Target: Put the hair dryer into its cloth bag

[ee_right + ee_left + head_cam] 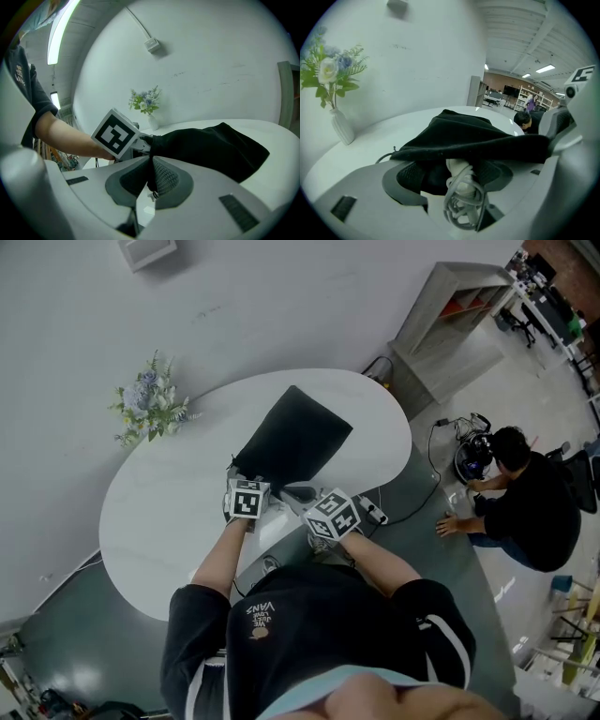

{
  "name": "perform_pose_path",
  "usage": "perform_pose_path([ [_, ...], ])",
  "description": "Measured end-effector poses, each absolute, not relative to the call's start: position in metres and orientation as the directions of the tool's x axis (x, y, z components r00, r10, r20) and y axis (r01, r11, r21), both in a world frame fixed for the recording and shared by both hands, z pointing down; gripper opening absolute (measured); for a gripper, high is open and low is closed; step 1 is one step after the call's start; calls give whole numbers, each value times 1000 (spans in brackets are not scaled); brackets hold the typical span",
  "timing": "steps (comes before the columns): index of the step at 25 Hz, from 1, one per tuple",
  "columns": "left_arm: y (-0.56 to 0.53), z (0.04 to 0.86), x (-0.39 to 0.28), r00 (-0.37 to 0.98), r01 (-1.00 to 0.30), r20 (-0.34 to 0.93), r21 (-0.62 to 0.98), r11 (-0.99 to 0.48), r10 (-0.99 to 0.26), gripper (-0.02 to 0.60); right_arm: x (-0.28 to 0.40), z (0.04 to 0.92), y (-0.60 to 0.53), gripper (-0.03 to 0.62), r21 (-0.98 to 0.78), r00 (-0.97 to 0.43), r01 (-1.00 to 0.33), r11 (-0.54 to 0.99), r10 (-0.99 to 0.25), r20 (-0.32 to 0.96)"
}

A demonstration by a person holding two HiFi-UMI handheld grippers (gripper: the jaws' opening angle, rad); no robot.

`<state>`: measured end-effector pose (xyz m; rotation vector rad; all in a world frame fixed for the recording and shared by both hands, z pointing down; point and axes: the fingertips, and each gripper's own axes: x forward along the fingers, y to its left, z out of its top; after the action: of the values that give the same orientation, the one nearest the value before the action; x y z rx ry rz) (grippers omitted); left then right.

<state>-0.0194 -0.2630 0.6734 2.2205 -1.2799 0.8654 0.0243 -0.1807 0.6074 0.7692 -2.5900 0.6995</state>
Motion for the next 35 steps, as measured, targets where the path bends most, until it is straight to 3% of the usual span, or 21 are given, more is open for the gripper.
perform_pose_path([
  [17, -179, 650, -110, 317, -931, 666, 83, -355, -675, 330, -14, 637, -153, 51, -176, -679, -649, 740, -459, 572],
  [26, -136, 649, -137, 313, -940, 656, 110, -324, -686, 331, -19, 644, -147, 54, -143, -619, -721, 678, -538, 572],
  [29, -132, 645, -140, 320, -938, 643, 114, -326, -696, 330, -20, 642, -146, 119, -143, -607, -741, 656, -562, 562],
  [35, -129, 620, -137, 357, -926, 586, 119, -359, -727, 330, -21, 628, -139, 146, -163, -597, -770, 616, -608, 524],
])
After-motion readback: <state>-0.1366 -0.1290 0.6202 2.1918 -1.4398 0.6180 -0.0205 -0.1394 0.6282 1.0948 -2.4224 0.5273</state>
